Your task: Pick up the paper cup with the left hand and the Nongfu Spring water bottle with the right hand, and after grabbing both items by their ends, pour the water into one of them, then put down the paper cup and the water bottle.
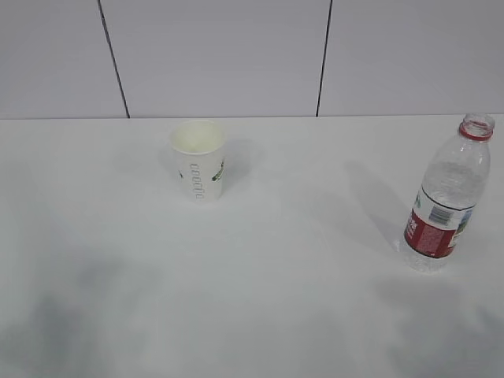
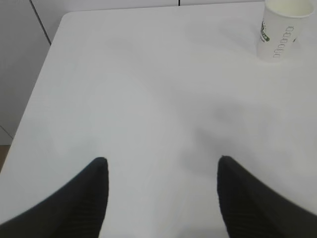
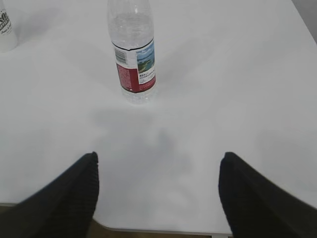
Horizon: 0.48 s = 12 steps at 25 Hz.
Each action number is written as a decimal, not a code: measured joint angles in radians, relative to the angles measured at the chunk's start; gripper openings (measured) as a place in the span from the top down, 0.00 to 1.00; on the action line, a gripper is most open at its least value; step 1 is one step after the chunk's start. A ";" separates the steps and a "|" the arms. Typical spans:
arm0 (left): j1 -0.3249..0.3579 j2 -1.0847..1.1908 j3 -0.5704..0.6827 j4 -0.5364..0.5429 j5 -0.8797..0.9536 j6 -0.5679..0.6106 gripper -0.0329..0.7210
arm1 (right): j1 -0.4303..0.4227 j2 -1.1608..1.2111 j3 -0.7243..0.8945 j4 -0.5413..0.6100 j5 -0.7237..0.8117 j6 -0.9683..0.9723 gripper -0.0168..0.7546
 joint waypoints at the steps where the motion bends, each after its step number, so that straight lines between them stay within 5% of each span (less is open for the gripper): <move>1: 0.000 0.000 0.000 0.000 0.000 0.000 0.28 | 0.000 0.000 0.000 0.000 0.000 0.000 0.25; 12: 0.000 0.000 0.000 0.000 0.000 0.000 0.28 | 0.000 0.000 0.000 0.000 0.000 0.000 0.25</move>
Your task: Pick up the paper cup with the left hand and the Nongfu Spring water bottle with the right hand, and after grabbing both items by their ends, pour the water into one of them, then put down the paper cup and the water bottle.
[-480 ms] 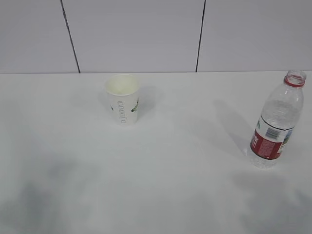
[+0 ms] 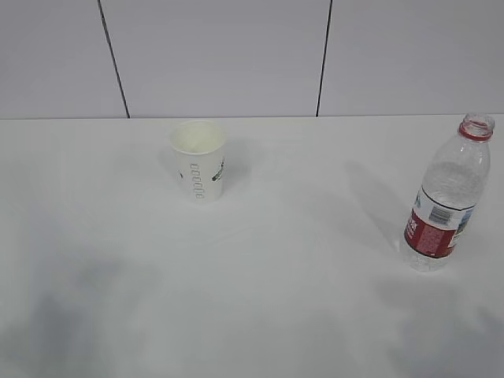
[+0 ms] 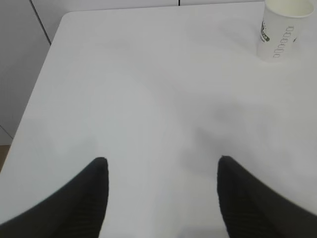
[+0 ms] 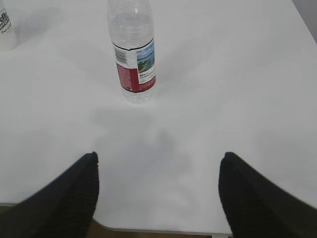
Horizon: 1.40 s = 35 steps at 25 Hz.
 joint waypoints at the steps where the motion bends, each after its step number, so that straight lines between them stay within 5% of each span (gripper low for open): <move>1: 0.000 0.000 0.000 0.000 0.000 0.000 0.28 | 0.000 0.000 0.000 0.000 0.000 0.000 0.25; 35: 0.000 0.000 0.000 0.000 0.000 0.000 0.28 | 0.000 0.000 0.000 0.000 0.000 0.000 0.25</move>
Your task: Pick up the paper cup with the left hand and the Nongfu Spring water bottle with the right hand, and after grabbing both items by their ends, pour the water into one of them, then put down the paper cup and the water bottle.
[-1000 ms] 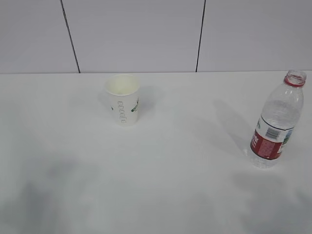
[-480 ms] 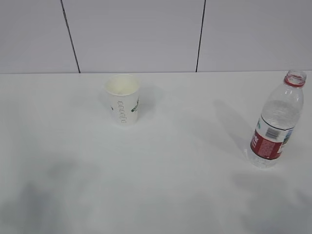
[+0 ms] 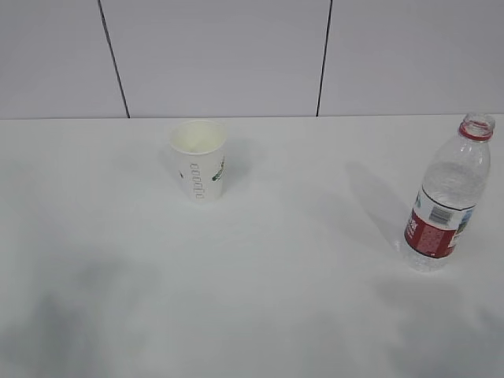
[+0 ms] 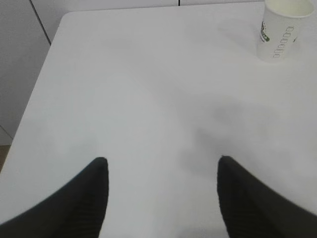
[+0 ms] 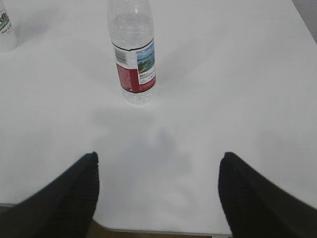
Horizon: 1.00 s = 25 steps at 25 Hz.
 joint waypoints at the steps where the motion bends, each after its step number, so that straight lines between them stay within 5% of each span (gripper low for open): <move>1: 0.000 0.000 0.000 0.000 0.000 0.000 0.28 | 0.000 0.000 0.000 0.000 0.000 0.000 0.25; 25: 0.000 0.137 -0.052 0.002 -0.469 0.000 0.28 | 0.000 0.000 -0.054 0.006 -0.307 0.000 0.25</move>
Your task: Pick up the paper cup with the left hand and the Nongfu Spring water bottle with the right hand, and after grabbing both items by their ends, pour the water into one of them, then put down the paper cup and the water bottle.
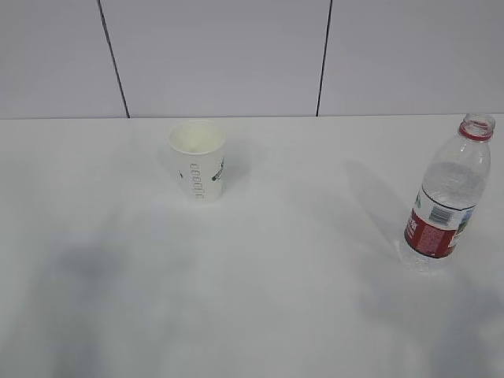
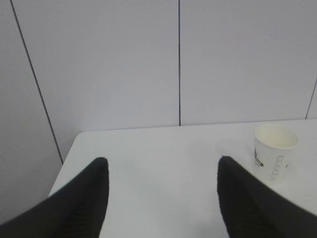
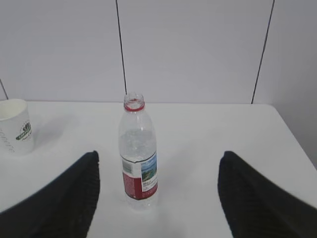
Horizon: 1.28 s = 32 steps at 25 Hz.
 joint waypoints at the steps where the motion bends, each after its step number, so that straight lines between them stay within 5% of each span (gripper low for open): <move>1: 0.000 0.018 0.000 0.000 -0.038 0.000 0.28 | 0.000 0.002 0.000 0.000 -0.018 0.000 0.25; 11: 0.000 0.149 0.000 0.061 -0.283 0.001 0.28 | 0.000 0.113 0.000 -0.019 -0.159 0.000 0.26; 19: 0.000 0.212 0.000 0.057 -0.425 0.001 0.28 | 0.000 0.213 0.000 -0.212 -0.305 0.000 0.26; 32: 0.000 0.471 0.000 0.057 -0.678 0.001 0.28 | 0.000 0.356 0.000 -0.236 -0.514 0.000 0.26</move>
